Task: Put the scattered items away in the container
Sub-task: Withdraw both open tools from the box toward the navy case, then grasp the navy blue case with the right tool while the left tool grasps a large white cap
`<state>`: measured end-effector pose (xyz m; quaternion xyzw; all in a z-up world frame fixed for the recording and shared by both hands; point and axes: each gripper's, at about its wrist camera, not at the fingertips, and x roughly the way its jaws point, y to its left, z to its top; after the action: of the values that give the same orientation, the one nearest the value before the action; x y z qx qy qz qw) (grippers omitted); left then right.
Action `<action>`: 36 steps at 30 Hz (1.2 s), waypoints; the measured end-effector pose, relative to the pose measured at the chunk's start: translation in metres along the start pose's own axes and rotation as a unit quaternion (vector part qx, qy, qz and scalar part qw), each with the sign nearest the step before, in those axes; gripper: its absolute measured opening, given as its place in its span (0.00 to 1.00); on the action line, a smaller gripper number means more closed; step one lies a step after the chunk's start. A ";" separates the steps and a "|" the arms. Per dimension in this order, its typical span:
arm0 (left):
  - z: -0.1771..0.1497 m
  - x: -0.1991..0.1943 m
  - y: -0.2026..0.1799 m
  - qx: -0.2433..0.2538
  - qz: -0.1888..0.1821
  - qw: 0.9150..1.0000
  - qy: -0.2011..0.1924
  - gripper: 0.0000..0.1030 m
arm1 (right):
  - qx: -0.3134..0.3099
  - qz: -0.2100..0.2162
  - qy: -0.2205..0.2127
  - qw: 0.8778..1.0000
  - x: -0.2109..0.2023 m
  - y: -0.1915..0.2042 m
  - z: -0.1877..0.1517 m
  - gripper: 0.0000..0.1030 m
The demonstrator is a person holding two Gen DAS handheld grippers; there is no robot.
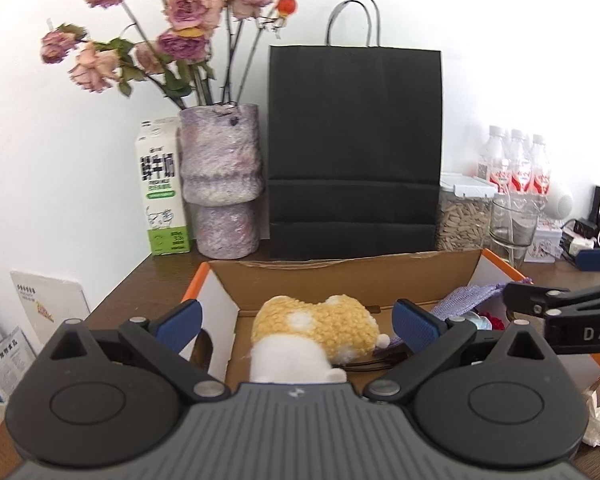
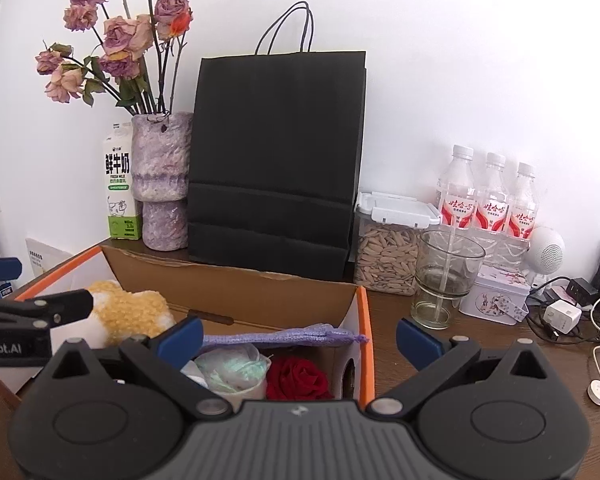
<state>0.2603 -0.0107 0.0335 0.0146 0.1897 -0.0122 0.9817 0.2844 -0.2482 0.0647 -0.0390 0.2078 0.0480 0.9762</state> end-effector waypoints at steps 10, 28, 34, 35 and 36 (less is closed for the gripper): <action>-0.021 -0.043 0.021 -0.029 0.021 0.999 -0.016 1.00 | -0.001 -0.005 -0.005 1.000 -0.047 0.001 -0.023 1.00; -0.077 -0.101 0.043 -0.018 0.028 0.999 0.031 1.00 | -0.018 0.044 0.085 0.995 -0.096 0.058 -0.093 1.00; -0.088 -0.108 0.056 -0.028 0.026 0.998 0.053 1.00 | -0.018 0.056 0.130 0.990 -0.083 0.075 -0.099 1.00; -0.089 -0.109 0.057 -0.029 0.024 0.998 0.055 1.00 | -0.016 0.052 0.137 0.989 -0.079 0.076 -0.099 1.00; -0.091 -0.110 0.058 -0.029 0.021 0.998 0.058 1.00 | -0.014 0.048 0.141 0.989 -0.076 0.078 -0.099 0.99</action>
<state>0.1259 0.0523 -0.0083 -0.0088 0.2459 0.0148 0.9691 0.1675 -0.1866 0.0013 -0.0485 0.3447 0.0917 0.9329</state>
